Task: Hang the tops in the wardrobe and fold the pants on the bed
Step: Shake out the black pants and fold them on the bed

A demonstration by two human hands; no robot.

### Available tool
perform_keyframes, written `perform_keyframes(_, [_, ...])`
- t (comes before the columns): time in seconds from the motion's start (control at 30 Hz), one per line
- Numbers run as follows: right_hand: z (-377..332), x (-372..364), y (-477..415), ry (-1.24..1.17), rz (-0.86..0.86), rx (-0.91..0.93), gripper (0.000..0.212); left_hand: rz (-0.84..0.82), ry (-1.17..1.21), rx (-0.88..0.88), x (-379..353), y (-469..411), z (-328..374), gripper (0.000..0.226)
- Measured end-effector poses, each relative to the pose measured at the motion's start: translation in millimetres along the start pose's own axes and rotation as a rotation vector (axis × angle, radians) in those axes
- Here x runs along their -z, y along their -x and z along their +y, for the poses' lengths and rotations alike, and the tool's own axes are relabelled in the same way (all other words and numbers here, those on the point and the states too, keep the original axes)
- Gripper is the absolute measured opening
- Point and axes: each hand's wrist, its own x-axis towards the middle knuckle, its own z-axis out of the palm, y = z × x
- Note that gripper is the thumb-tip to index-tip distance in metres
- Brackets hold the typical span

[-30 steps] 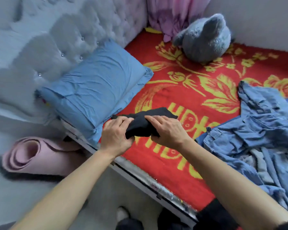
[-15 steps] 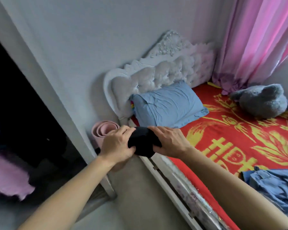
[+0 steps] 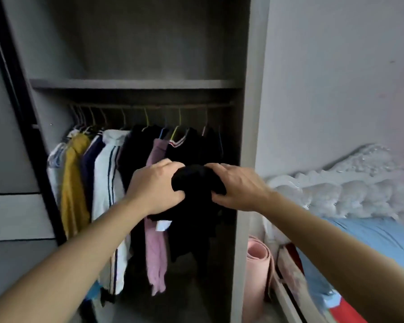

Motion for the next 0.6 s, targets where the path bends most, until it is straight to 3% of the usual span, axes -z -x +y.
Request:
perform_keyframes(0.3, [40.6,112.6,-184.6,0.100,0.253,0.108,0.055,0.274,-0.162,-0.033,143.0,-158.7,-58.1,0.067])
perform_keyframes(0.6, [136.8,170.8,-317.5,0.318,0.499,0.114,0.059,0.525,-0.181,-0.090,174.9,-331.5,-74.6,0.058])
